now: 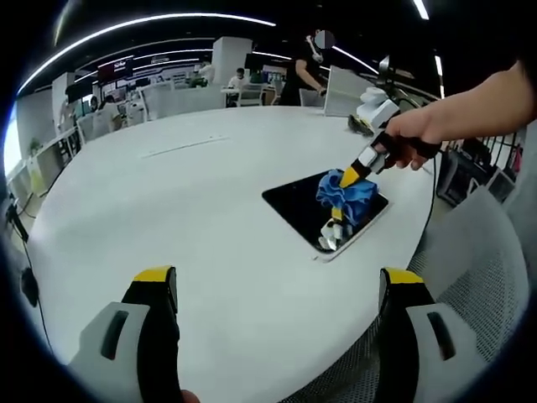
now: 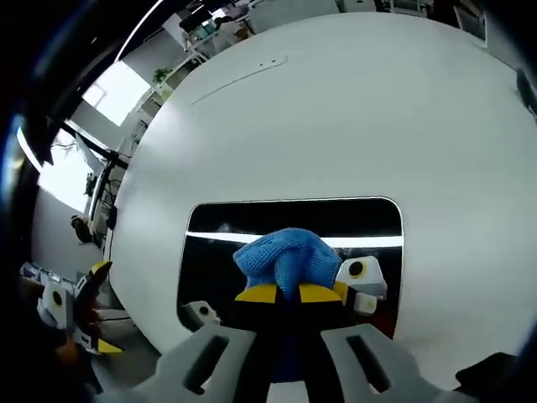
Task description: Wipe the mirror surface with the cleaning cloth until all visible marks leave the cleaned area.
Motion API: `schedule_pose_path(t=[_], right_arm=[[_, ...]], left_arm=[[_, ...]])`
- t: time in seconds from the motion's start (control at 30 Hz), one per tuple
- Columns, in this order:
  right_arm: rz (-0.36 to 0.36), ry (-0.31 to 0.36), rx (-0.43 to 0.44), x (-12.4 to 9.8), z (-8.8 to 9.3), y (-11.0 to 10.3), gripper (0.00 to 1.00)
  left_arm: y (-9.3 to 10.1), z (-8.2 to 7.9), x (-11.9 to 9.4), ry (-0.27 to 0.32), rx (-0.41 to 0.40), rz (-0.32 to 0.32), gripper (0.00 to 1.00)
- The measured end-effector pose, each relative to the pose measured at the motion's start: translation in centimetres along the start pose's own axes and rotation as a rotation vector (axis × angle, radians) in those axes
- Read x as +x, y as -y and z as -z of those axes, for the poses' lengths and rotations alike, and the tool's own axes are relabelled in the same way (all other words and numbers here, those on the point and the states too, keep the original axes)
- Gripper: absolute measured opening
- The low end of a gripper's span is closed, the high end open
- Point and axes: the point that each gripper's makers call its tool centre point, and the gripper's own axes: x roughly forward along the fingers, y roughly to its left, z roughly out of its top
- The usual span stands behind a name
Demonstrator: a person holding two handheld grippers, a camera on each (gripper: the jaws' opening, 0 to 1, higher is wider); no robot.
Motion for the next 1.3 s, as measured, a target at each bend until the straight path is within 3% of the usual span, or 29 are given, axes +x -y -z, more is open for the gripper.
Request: schedule_pose_path(t=[0.37,0.8,1.3], right_arm=[[0.011,0.008,0.020,-1.1,0.1,2.0,0.01],[0.071,0.011,0.011,-2.2,-0.1,5.4,0.01],[0.102,0.020,-0.008,-2.3,-0.1,6.1,0.02]], left_arm=[[-0.2,0.0,0.0,0.005,-0.005,-0.003,0.99],[-0.4,-0.3,-0.1,0.020,-0.008,-0.008,0.99],[-0.4,-0.2,-0.2,0.018,-0.011,-0.012,0.99]])
